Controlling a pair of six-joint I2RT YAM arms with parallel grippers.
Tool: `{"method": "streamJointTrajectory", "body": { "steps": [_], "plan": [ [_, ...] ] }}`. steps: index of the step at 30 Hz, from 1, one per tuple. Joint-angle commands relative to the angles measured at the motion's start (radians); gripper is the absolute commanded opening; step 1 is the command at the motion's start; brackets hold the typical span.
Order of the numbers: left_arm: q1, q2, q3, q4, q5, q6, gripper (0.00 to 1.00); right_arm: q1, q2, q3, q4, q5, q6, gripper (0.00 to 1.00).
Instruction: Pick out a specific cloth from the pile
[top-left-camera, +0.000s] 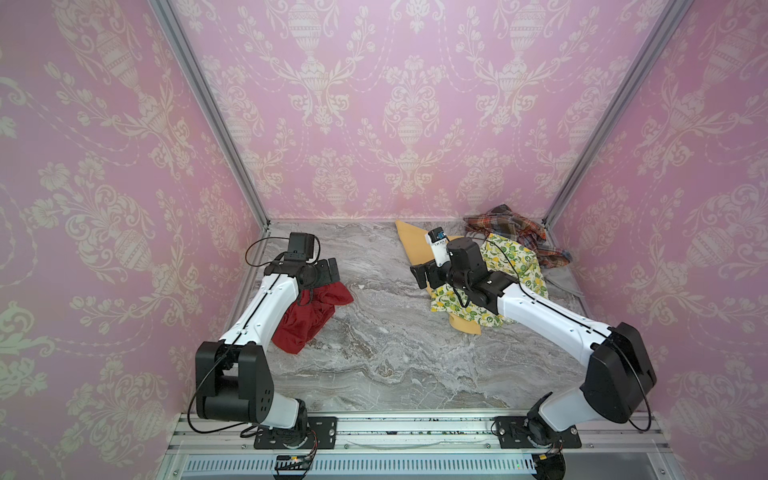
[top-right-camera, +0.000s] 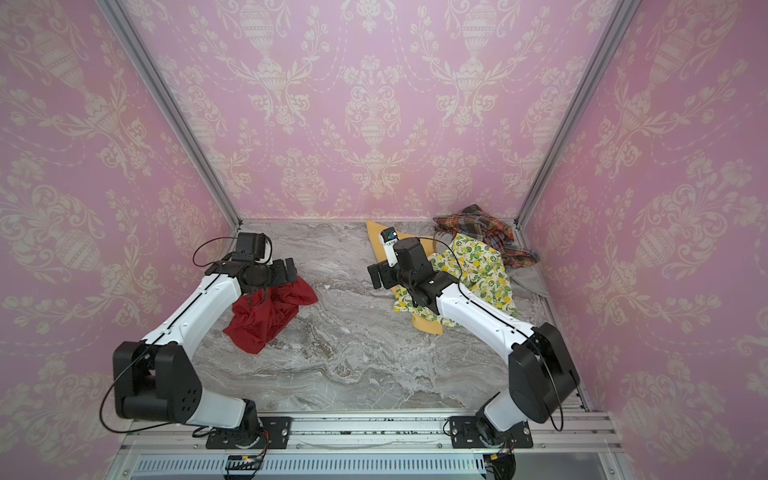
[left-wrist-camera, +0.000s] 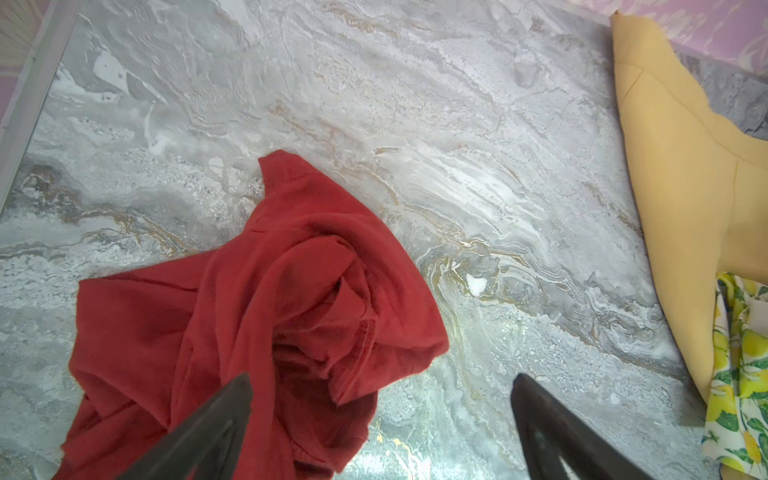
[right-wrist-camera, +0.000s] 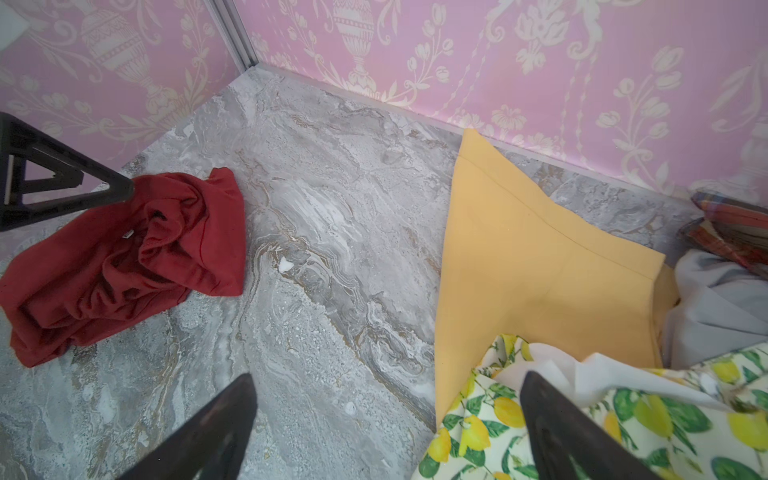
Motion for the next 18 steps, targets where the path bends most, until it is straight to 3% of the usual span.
{"method": "streamJointTrajectory", "body": {
  "steps": [1, 10, 18],
  "plan": [
    [-0.009, -0.086, -0.043, 0.094, -0.040, 0.045, 0.99, -0.033, -0.072, -0.065, 0.007, 0.029, -0.029, 1.00],
    [-0.033, -0.262, -0.187, 0.245, 0.110, 0.133, 0.99, -0.122, -0.250, -0.277, 0.154, 0.078, -0.006, 1.00],
    [-0.041, -0.293, -0.260, 0.225, 0.130, 0.132, 0.99, -0.169, -0.334, -0.377, 0.199, 0.145, 0.026, 1.00]
  ]
}}
